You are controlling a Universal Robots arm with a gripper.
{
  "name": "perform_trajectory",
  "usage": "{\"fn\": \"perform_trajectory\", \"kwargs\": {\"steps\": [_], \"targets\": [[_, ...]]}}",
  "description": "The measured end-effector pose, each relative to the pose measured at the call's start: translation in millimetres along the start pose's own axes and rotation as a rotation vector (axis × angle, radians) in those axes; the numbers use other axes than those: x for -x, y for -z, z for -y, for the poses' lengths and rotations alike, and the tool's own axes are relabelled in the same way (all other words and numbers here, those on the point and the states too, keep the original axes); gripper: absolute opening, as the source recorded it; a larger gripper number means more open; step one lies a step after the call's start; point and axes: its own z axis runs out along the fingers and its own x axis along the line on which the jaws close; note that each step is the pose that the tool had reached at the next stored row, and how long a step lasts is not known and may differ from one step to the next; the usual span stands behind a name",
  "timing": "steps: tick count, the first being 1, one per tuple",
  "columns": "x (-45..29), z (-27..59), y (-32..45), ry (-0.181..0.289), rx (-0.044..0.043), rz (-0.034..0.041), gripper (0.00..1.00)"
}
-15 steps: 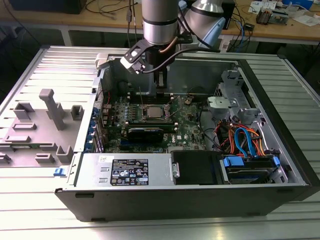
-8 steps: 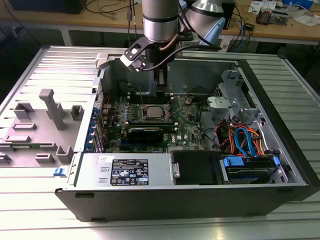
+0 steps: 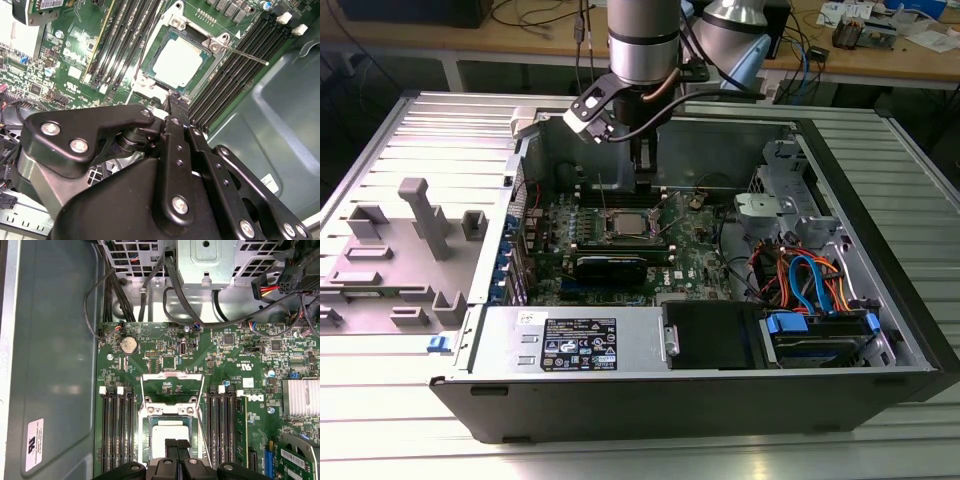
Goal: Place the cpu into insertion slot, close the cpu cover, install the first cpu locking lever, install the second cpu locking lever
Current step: 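Close the cpu cover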
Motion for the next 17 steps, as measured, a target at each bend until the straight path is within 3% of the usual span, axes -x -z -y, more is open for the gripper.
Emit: {"fn": "perform_trajectory", "kwargs": {"steps": [17], "targets": [[0.0, -6.1, -0.4, 0.000, 0.0000, 0.0001, 0.11]]}}
